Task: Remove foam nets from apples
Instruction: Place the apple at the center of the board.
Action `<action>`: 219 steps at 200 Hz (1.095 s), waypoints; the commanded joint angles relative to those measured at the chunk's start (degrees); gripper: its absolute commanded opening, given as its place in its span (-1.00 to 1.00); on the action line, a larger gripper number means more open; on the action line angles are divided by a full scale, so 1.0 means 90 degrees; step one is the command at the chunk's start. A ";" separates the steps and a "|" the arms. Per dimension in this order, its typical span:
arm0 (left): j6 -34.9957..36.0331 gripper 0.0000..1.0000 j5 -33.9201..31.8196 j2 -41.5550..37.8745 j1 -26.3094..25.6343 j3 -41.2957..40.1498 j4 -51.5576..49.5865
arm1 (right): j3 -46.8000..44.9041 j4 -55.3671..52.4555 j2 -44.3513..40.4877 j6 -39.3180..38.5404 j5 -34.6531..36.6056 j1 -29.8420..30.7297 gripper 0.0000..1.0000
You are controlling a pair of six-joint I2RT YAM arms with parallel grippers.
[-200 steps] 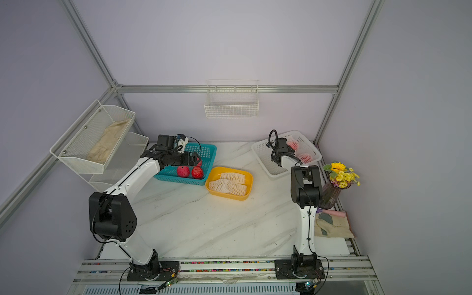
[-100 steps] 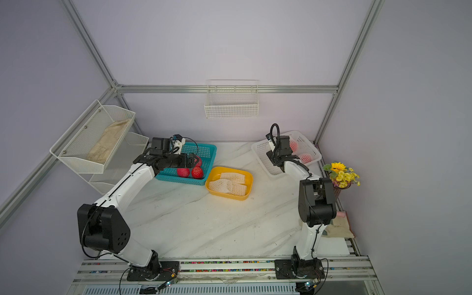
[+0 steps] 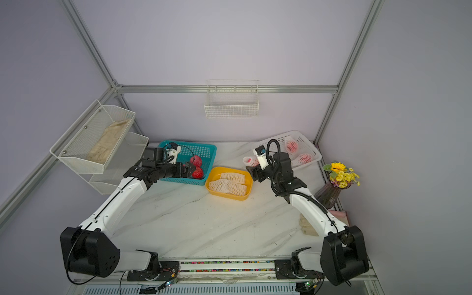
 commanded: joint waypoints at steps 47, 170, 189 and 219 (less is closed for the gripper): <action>-0.0291 1.00 -0.0199 -0.0958 -0.0208 -0.0859 -0.0057 | -0.1294 0.0992 -0.0176 0.0595 -0.2173 0.1167 0.36; -0.0380 1.00 -0.0266 -0.0905 -0.0883 -0.0979 -0.0369 | -0.1645 0.1825 0.1865 -0.0244 -0.3490 0.1576 0.42; -0.0340 1.00 -0.0202 -0.0821 -0.1073 -0.0999 -0.0338 | -0.1644 0.1922 0.2124 -0.0327 -0.3660 0.1572 0.43; -0.0325 1.00 -0.0206 -0.0754 -0.1383 -0.0985 -0.0328 | -0.1661 0.2223 0.2493 -0.0336 -0.3953 0.1565 0.44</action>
